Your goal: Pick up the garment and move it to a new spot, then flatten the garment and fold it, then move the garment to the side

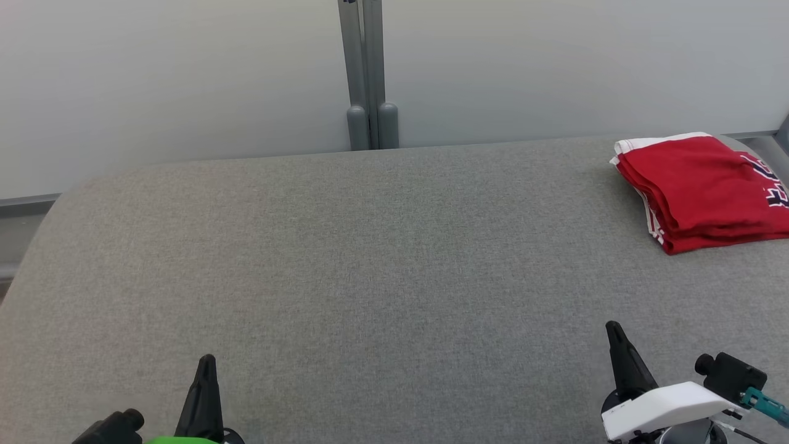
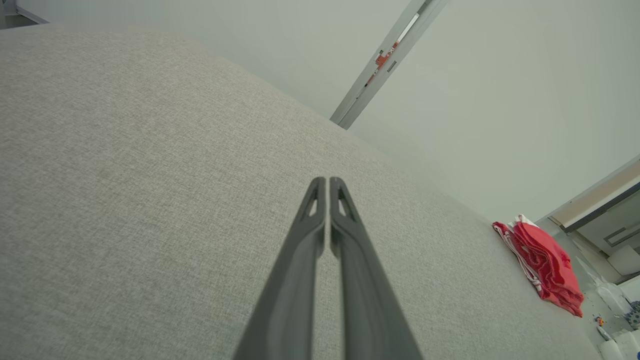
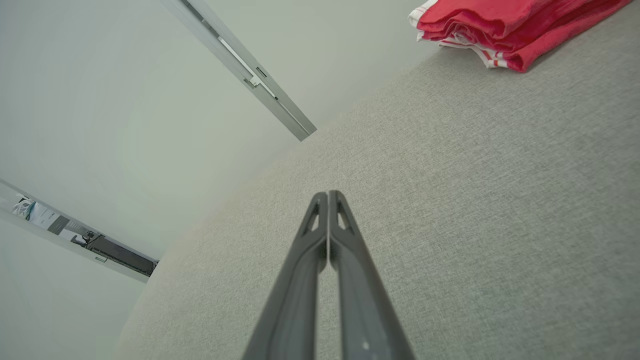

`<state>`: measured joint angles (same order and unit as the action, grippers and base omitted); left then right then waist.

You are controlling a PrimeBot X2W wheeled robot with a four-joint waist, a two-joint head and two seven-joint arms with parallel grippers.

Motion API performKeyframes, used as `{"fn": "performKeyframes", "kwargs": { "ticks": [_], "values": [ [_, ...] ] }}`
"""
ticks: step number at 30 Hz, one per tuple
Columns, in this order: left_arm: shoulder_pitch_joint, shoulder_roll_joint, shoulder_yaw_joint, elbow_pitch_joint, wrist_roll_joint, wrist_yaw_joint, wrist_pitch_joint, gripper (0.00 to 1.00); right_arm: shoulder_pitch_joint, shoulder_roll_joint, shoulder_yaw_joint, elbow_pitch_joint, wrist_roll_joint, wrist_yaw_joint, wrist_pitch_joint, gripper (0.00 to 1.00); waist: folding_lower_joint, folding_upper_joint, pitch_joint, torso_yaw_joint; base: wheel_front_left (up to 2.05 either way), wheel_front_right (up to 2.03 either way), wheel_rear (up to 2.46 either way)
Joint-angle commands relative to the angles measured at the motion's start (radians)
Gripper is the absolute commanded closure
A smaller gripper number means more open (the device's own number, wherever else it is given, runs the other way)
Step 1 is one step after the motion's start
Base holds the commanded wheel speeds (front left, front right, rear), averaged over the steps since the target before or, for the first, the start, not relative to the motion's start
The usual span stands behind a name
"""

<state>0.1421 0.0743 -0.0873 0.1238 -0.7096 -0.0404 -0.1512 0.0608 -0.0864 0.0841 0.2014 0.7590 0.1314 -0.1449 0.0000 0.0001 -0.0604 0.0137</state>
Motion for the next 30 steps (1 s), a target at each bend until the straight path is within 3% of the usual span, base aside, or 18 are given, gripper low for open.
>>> {"fn": "performKeyframes", "kwargs": {
  "ticks": [1,30],
  "values": [
    [-0.034,0.009,0.009,-0.007,-0.044,-0.008,0.005,1.0,-0.031,-0.006,-0.009,-0.01,0.039,0.0,0.007,1.0,0.0,-0.0001,0.001,0.0,0.0,0.0,0.0],
    [-0.126,0.017,0.063,0.042,-0.423,-0.043,0.091,1.0,-0.09,-0.001,-0.071,0.011,0.393,-0.001,0.099,1.0,0.0,-0.0001,0.021,-0.005,0.0,0.0,0.0]
  ]
}}
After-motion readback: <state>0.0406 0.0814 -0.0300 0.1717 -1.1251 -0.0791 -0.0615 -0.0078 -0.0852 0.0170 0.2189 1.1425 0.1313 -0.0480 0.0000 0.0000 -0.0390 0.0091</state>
